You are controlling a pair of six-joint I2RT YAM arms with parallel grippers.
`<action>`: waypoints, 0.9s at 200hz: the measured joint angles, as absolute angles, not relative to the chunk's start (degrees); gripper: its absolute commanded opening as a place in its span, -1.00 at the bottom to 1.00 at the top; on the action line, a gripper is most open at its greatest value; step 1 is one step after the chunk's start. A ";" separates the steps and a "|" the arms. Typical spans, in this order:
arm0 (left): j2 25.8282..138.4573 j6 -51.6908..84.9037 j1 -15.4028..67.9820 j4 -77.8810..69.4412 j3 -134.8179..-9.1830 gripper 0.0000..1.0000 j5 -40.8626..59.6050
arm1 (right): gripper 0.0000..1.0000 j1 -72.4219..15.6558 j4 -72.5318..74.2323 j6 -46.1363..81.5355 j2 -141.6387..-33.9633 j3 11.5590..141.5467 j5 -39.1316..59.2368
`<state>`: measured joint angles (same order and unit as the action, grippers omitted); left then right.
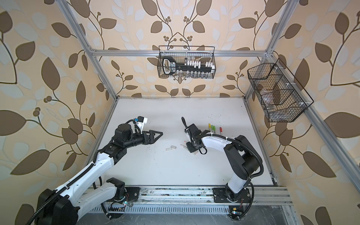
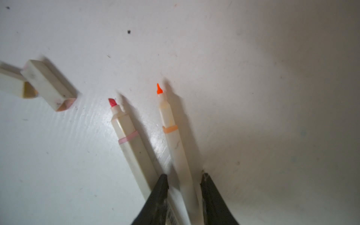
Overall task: Insert the pens into the pen caps
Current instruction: 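Move the right gripper to the uncapped white markers and grasp the orange-tipped one, then lift the orange-tipped marker upright with the right gripper toward the left gripper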
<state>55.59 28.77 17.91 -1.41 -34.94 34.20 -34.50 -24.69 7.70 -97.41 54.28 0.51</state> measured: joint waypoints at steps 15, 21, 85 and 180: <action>55.61 28.77 17.91 -1.32 -34.94 0.98 34.06 | -0.48 -34.63 -25.23 7.22 -97.82 54.83 0.64; 55.61 28.77 17.91 -1.26 -34.94 0.98 34.04 | -0.54 -34.72 -25.47 7.01 -97.95 55.07 0.64; 56.40 28.77 17.91 -0.51 -34.94 0.98 33.93 | -0.91 -34.74 -27.55 5.08 -98.48 57.25 0.21; 63.00 32.10 20.23 0.67 -33.56 0.98 27.75 | -0.95 -37.52 -28.97 4.47 -90.04 58.72 3.31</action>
<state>63.00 32.10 20.23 0.67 -33.56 27.75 -37.52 -28.97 4.47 -90.04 58.72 3.31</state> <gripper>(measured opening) 0.988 0.080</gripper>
